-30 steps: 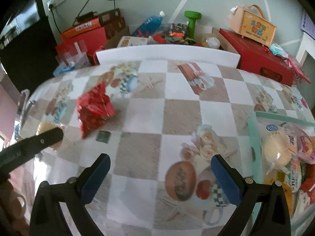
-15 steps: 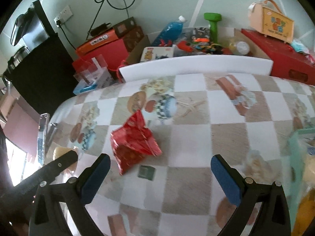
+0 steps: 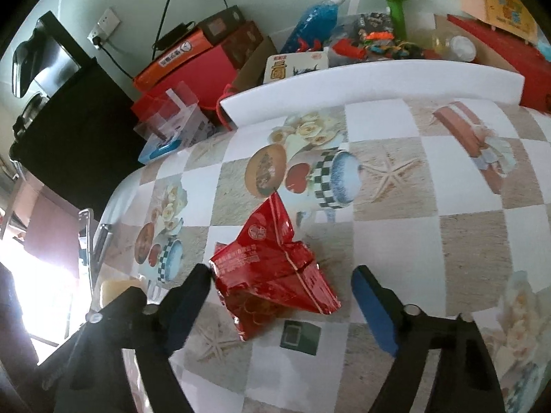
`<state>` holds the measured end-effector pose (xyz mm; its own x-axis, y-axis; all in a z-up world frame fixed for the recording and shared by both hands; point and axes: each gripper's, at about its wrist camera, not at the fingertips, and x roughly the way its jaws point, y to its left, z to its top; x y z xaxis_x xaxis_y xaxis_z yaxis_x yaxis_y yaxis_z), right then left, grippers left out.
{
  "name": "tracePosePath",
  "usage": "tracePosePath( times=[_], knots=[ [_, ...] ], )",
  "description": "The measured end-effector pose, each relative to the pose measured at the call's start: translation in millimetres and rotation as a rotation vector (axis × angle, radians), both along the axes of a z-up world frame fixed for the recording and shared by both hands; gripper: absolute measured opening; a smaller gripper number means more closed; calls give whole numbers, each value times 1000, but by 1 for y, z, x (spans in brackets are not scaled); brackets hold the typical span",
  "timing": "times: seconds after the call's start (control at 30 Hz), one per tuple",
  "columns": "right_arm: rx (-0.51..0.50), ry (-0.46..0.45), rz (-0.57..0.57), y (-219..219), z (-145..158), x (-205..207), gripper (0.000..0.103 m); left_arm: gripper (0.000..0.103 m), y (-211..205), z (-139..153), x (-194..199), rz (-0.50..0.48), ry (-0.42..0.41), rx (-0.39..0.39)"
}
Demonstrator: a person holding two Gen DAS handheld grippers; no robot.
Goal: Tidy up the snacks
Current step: 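Grasp the round bun with left tool while right tool grasps red bag, then carry the round bun and red bag over the tray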
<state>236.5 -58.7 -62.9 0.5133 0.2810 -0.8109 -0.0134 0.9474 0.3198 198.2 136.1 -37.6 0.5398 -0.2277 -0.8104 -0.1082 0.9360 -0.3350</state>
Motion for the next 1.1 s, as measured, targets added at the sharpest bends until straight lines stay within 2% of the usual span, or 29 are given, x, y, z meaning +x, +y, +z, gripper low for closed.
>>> tracePosePath(
  times=[0.03,0.1,0.33,0.73,1.1],
  knots=[
    [2,-3,2,1,0,0,75,38,0,0,0,0,1,-1],
    [4,-10,8,2,1,0,59,38,0,0,0,2,2,-1],
    [-6,-29,-11,-4,9,-8,58,38,-2,1,-1,-5,2,-4],
    [-23,-128,-59,-27,51,-59,58,38,-15,16,-7,-44,-23,-2],
    [-133,-161,-131,-49,78,-111,58,38,-37,28,-18,-99,-37,4]
  ],
)
